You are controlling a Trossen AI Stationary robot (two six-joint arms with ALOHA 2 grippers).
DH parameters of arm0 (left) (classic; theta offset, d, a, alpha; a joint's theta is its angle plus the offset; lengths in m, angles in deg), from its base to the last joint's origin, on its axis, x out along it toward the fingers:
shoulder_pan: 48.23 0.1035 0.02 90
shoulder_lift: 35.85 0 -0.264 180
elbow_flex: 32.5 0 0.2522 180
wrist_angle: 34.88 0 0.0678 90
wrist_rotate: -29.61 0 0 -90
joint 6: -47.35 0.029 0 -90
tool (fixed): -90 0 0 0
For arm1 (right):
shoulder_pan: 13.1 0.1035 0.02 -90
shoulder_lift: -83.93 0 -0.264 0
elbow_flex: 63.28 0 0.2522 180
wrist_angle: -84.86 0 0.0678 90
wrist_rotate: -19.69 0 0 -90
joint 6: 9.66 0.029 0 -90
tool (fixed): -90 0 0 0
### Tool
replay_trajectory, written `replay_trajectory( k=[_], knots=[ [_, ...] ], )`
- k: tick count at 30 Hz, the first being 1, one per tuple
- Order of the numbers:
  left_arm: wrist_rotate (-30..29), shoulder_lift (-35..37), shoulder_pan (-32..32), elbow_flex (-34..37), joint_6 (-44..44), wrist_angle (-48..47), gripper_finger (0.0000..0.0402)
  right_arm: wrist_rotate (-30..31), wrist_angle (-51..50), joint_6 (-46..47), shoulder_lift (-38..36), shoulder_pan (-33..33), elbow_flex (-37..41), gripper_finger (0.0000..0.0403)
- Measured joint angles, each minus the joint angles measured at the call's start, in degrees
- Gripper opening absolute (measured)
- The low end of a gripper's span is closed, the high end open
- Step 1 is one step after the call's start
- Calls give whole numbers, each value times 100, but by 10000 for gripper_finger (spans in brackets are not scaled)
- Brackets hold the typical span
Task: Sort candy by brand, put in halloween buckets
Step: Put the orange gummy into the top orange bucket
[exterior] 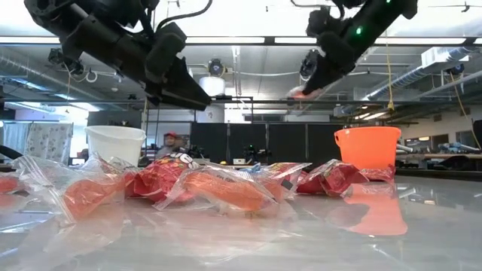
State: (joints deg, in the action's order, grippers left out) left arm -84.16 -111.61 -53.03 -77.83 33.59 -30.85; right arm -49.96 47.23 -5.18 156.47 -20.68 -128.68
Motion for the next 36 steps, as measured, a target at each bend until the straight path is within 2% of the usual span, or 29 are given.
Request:
replay_trajectory(
  k=[11, 17, 24, 30, 36],
  knots=[
    [116, 0, 244, 0, -2, -12, 211, -20, -1007, -454, -43, -2520, 0, 13],
    [114, -2, 258, 0, -1, -25, 211, 431, -898, -645, -52, -3579, -2, 25],
    [72, -2, 258, 0, 195, -46, 211, -466, -1273, -417, 248, -4470, -2, 14],
    [35, -2, 258, 0, 445, -55, 211, -1149, -1220, -729, 670, -4713, -2, 84],
    [22, -2, 258, 0, 740, -82, 211, -1295, -1193, -752, 896, -4712, -2, 158]
  ],
)
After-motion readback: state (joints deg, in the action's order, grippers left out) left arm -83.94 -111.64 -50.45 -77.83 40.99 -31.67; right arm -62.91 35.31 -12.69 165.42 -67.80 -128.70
